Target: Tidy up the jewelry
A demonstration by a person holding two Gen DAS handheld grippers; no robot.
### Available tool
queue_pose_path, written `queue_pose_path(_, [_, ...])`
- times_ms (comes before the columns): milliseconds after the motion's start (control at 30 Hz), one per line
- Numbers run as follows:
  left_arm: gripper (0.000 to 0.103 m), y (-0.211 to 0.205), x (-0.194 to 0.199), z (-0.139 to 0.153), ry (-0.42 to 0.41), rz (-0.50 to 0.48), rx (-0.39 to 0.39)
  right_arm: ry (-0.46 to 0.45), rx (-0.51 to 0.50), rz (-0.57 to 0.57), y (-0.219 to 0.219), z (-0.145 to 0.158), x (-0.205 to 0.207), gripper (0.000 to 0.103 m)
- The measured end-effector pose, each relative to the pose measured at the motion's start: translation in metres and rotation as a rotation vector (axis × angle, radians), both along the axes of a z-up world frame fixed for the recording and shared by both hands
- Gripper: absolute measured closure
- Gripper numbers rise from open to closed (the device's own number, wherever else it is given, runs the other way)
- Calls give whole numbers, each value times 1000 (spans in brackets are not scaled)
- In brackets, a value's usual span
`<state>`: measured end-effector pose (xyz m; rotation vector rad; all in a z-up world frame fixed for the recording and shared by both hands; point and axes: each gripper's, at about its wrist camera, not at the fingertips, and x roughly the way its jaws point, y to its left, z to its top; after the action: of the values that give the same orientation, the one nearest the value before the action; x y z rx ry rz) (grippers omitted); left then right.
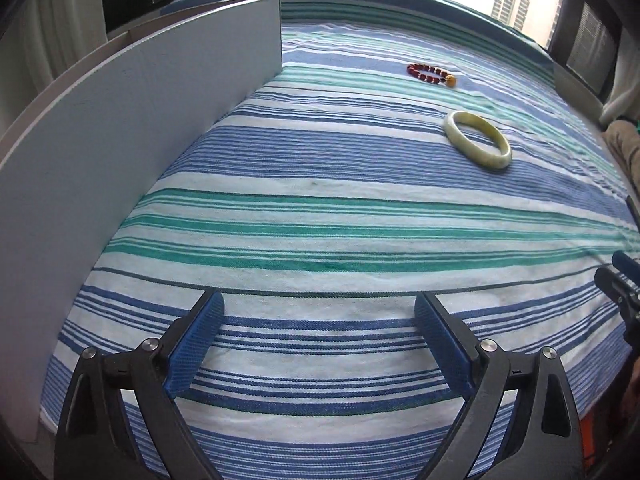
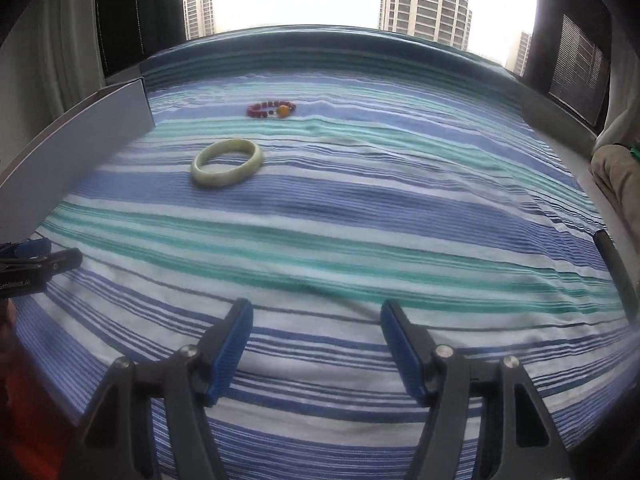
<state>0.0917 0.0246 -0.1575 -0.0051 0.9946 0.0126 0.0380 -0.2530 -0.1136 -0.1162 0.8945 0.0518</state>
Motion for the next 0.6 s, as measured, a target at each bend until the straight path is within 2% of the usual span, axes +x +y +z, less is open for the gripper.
queue_pose_path(133, [2, -4, 0, -2, 13, 6, 27, -1, 25, 29, 16, 2, 2, 35])
queue_pose_path(233, [2, -5, -3, -3, 10, -4, 22, 2, 34, 51, 26, 3, 0, 29])
queue_pose_path(467, [0, -5, -8, -4, -7, 0, 30, 2, 57, 67, 32, 8, -9, 29])
queue_pose_path(600, [0, -5, -5, -3, 22, -25, 33, 15, 66, 65, 30, 4, -10, 29])
